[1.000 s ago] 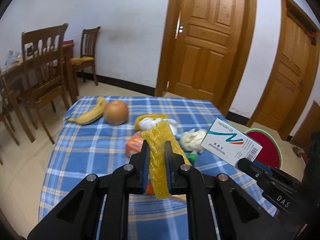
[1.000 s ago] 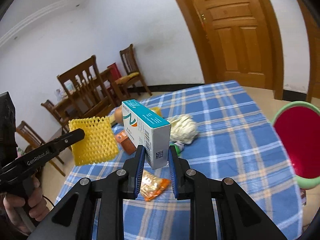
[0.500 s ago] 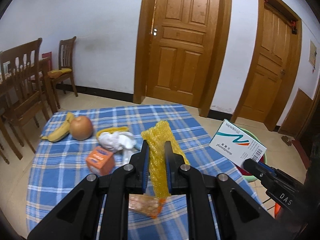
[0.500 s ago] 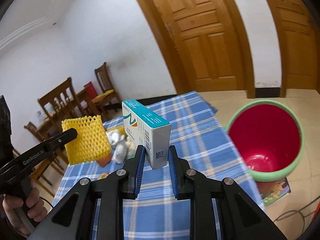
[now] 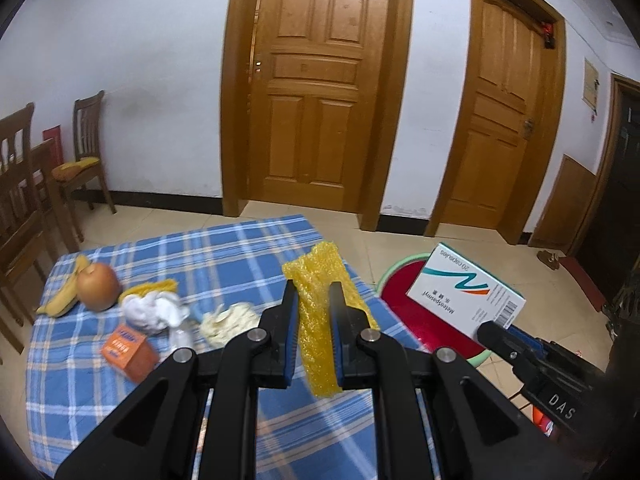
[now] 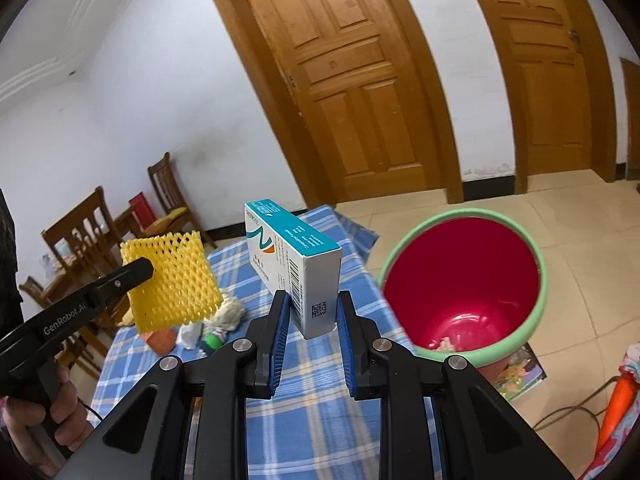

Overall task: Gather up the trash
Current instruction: 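Carry the foam net and medicine box in both grippers over the bucket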

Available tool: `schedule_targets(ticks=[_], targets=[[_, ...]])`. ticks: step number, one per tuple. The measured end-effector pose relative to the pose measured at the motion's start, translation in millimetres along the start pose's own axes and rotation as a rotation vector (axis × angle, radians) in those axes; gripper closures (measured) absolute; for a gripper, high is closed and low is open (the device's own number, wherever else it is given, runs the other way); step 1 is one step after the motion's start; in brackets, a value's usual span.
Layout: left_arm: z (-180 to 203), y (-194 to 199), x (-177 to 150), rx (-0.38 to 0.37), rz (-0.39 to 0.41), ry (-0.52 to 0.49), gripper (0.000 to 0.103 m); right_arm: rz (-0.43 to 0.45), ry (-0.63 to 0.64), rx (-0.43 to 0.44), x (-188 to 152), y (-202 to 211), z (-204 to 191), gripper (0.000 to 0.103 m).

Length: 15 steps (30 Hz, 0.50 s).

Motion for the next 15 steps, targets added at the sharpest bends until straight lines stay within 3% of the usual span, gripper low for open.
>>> schedule_targets(ticks=[15], targets=[[77, -61, -8, -0.108, -0.075, -0.065, 0.090, 0.012, -0.088, -0.099, 5, 3, 65, 0.079]])
Point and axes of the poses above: each gripper's, at about its wrist camera, not at the fingertips, and y roughly against the way its jaws point, z to its right, x to its top, the point moved 10 cm from there along -y, roughly the way its jaws point, and after that the axes turned 2 degrees about x, right-handed, at the moved point
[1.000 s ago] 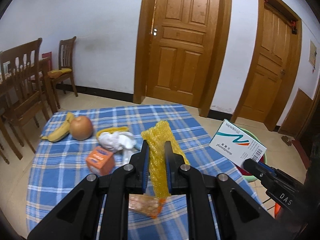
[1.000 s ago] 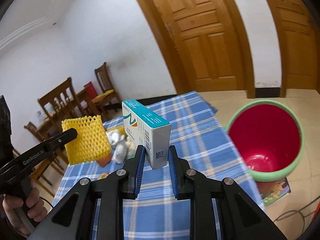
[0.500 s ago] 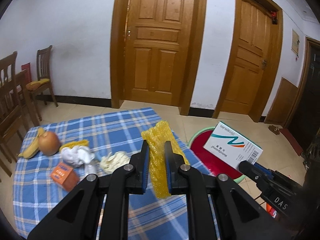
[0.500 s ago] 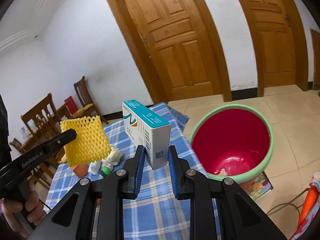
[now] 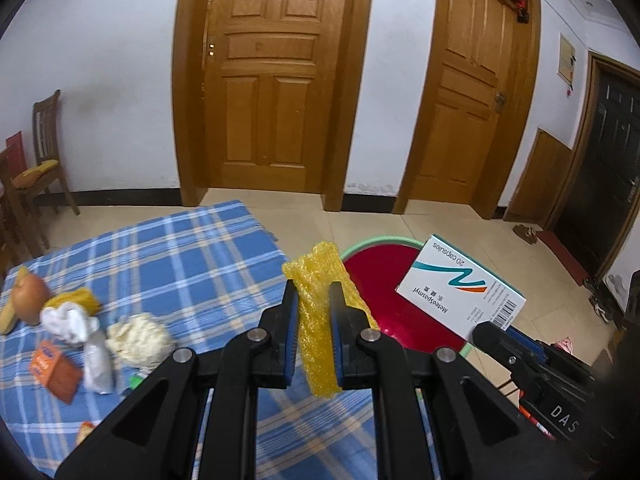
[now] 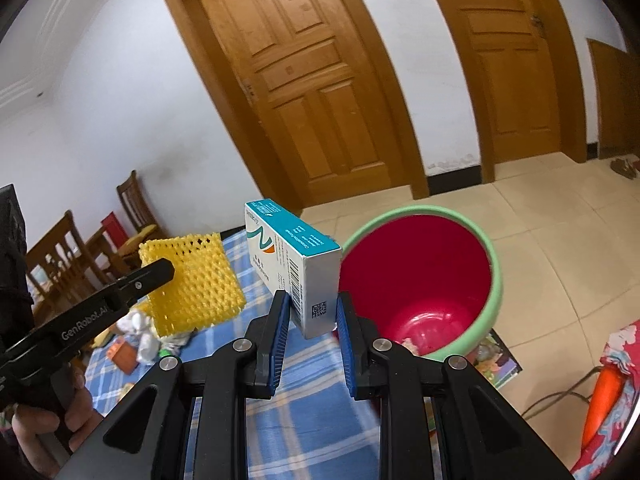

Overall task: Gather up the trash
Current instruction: 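Carry the foam net and medicine box in both grippers over the bucket, then open both grippers to drop the net and box into the bucket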

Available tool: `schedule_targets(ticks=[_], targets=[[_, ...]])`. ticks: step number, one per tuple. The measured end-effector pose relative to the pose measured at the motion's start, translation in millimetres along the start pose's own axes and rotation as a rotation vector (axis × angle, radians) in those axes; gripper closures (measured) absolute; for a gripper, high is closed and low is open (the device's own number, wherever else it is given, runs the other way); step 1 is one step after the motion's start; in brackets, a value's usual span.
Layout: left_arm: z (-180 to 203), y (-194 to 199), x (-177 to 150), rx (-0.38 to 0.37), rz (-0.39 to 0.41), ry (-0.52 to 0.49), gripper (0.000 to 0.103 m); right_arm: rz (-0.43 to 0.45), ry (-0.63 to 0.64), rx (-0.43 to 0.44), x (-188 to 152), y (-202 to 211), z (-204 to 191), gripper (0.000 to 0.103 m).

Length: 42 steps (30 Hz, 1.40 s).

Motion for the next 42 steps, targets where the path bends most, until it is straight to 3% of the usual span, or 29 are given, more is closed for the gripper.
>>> schedule_targets(ticks=[15, 26, 28, 32, 42], targets=[[52, -71, -19, -0.047, -0.095, -0.064, 0.090, -0.046, -0.080, -0.101, -9, -20, 66, 0.079], [58, -96, -34, -0.052, -0.149, -0.067, 0.090, -0.094, -0.123, -0.131, -15, -39, 87, 0.078], [58, -97, -35, -0.051, -0.149, -0.068, 0.087, -0.101, -0.132, -0.133, -17, -41, 88, 0.078], [57, -96, -35, -0.041, -0.150, -0.057, 0.062, -0.112, -0.148, -0.136, -20, -43, 92, 0.076], [48, -90, -32, -0.024, -0.140, -0.046, 0.061, -0.099, -0.167, -0.146, -17, -38, 94, 0.071]])
Point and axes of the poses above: each gripper's, at about its wrist camera, not at the fingertips, and y roughly against the way its jaws point, z to its right, x to its top, the point moved 10 cm from there along -y, roughly the way its jaws point, and after that the axes turned 2 degrees about x, right-handed, at the moved point
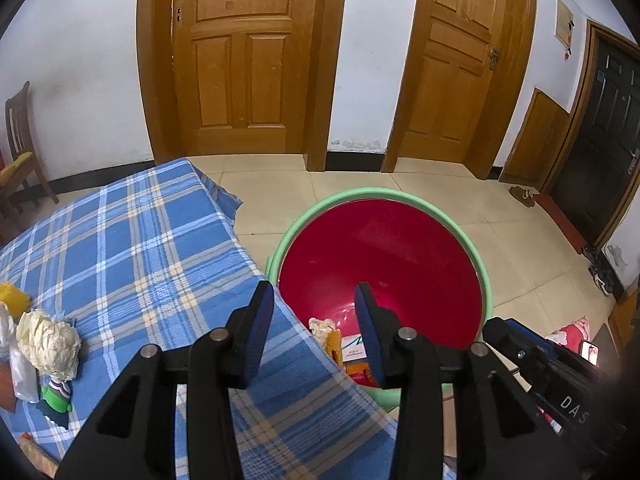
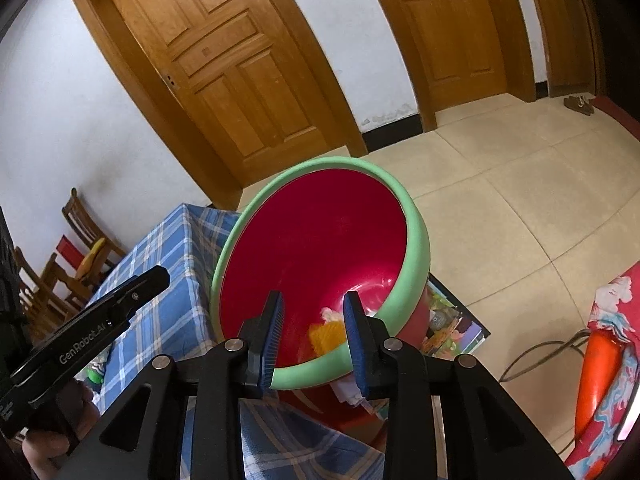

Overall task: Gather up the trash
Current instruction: 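Open both grippers to drop the net and box into the bucket, then move both open grippers back over the items on the table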

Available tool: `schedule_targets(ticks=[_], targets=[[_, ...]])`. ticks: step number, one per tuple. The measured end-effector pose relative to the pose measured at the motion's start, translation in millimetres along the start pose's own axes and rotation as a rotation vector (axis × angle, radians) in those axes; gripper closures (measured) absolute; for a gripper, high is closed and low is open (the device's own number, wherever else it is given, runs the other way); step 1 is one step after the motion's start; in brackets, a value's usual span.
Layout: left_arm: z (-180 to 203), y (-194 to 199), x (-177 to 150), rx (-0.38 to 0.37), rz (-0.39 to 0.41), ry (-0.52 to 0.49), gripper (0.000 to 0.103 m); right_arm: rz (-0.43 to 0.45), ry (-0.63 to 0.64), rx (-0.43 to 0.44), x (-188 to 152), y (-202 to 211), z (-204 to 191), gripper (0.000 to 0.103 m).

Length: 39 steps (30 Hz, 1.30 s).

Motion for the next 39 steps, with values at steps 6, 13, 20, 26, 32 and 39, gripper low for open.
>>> schedule_targets(ticks=[6, 13, 20, 26, 32, 39], targets=[[-4, 12, 0, 0.005, 0.011, 0.000, 0.061, 0.009, 0.012, 0.010, 1, 4, -6, 0.071], [-15, 32, -1, 0.024, 0.031, 0.024, 0.061, 0.029, 0.027, 0.027, 2, 14, -16, 0.071], [-39, 56, -5, 0.062, 0.048, 0.063, 0.061, 0.045, 0.052, 0.055, -1, 26, -33, 0.070], [-62, 77, -9, 0.105, 0.063, 0.089, 0.061, 0.049, 0.085, 0.090, -4, 35, -53, 0.070], [-91, 98, -15, 0.154, 0.079, 0.127, 0.061, 0.046, 0.117, 0.116, -10, 40, -72, 0.069], [-131, 119, -25, 0.221, 0.096, 0.176, 0.061, 0.034, 0.175, 0.140, -18, 43, -101, 0.063]])
Point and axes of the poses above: each gripper's, at about its wrist camera, not at the fingertips, and y roughly against the way its jaws point, z to its right, x to its top, the point moved 10 cm from there along -y, roughly the way its jaws point, and after that the axes turned 2 degrees about x, right-handed, at the moved point
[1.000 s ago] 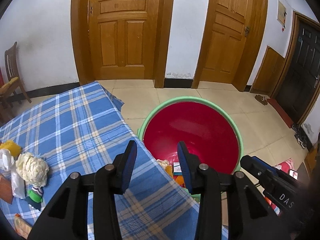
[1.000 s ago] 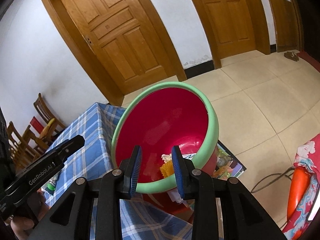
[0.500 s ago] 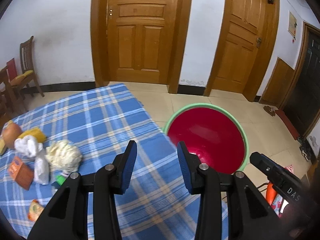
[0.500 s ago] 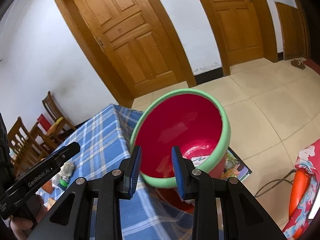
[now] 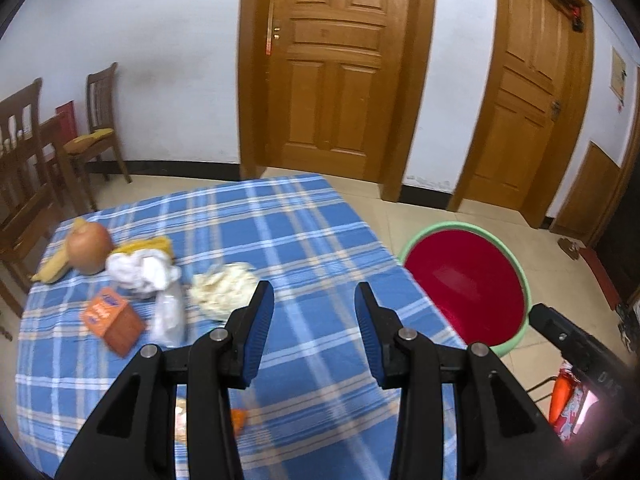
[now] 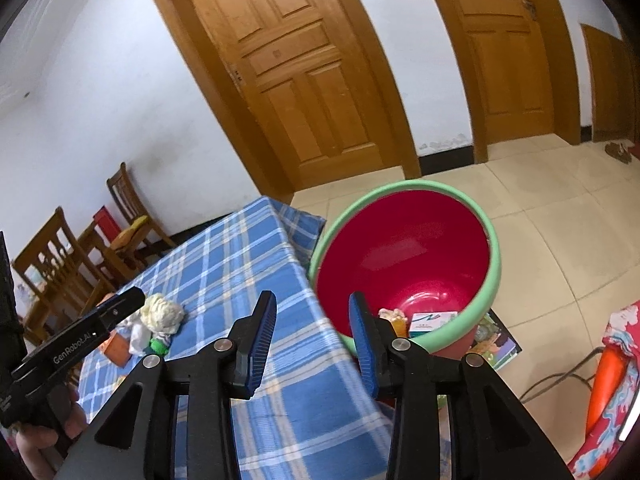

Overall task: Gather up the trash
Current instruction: 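Move both open grippers back over the items on the table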

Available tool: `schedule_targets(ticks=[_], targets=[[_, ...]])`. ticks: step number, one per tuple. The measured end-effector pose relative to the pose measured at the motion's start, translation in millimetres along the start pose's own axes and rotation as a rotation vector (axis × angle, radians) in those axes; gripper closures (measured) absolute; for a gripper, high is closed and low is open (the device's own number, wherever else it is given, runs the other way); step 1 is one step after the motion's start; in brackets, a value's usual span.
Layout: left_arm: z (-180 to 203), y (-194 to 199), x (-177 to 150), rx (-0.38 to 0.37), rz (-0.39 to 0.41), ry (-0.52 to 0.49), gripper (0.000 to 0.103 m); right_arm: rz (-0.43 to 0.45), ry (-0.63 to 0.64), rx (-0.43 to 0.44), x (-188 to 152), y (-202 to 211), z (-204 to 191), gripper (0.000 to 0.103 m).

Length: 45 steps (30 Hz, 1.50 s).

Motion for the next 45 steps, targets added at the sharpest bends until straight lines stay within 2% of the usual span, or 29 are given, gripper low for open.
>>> schedule_targets(ticks=[11, 15, 17, 22, 27, 30, 33, 36, 39, 45], targets=[[-82, 17, -8, 0.117, 0.010, 0.098, 0.060, -0.029, 0.112, 0.083, -5, -6, -63, 0.060], [-108, 21, -9, 0.166, 0.012, 0.123, 0.050, -0.059, 0.141, 0.128, -8, -11, -88, 0.060], [-121, 23, -10, 0.186, 0.015, 0.133, 0.049, -0.065, 0.158, 0.146, -7, -13, -100, 0.060], [-151, 22, -15, 0.231, 0.005, 0.144, 0.042, -0.071, 0.198, 0.174, -7, -18, -126, 0.050], [-178, 12, -23, 0.280, -0.022, 0.131, 0.029, -0.092, 0.238, 0.179, -11, -31, -149, 0.045], [-197, 4, -30, 0.315, -0.040, 0.128, 0.027, -0.120, 0.243, 0.183, -15, -45, -161, 0.045], [-209, -8, -39, 0.319, -0.076, 0.141, 0.025, -0.148, 0.252, 0.176, -21, -60, -170, 0.044], [-215, -20, -46, 0.294, -0.107, 0.155, 0.020, -0.183, 0.262, 0.176, -27, -78, -178, 0.044], [-216, -33, -51, 0.262, -0.128, 0.168, 0.020, -0.221, 0.274, 0.182, -35, -97, -186, 0.043], [-212, -45, -51, 0.259, -0.124, 0.134, 0.020, -0.276, 0.279, 0.176, -46, -133, -192, 0.043]])
Point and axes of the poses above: each gripper's, at about its wrist camera, not at the fingertips, and y roughly against the way its jaws point, z to its right, x to its top, the point moved 10 cm from there along -y, roughly the way its jaws point, and after that the axes turned 2 degrees about x, right-handed, at the moved point
